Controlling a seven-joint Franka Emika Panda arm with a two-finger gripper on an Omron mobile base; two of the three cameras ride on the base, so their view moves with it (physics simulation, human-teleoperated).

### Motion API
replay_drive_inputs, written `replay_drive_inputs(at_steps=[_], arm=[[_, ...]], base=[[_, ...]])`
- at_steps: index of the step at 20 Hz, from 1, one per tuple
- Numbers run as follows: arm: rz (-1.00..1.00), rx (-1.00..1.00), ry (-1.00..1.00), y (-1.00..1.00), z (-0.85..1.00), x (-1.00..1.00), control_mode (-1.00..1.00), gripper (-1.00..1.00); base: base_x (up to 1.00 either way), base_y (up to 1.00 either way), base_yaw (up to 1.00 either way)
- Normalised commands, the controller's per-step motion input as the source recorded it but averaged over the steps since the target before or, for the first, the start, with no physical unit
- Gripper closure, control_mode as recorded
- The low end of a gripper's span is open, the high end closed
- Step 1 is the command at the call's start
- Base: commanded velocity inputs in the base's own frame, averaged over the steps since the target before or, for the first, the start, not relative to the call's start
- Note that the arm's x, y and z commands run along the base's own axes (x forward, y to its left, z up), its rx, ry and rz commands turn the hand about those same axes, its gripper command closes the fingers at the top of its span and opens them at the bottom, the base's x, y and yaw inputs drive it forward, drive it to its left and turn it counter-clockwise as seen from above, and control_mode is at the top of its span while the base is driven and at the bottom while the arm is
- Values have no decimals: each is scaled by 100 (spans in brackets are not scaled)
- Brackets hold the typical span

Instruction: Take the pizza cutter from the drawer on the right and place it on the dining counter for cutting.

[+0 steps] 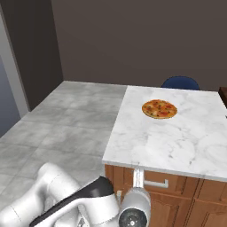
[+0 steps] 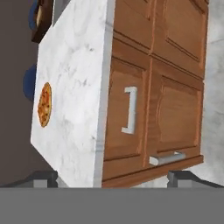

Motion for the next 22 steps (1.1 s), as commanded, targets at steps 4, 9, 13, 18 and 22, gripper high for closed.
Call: replay_drive_inputs(at_steps=[4,9,13,18,22], arm=[[0,14,-21,-16,-53,0,-100,-100],[2,9,-26,0,-34,0,-100,-100],[6,11,-20,0,-18,34,-100,-100],[4,11,-13,0,-20,59,-100,-100],[2,12,-5,-1,-10,51,-100,-100]], base=[[0,0,0],[0,0,0],[0,0,0],[0,0,0],[0,0,0]])
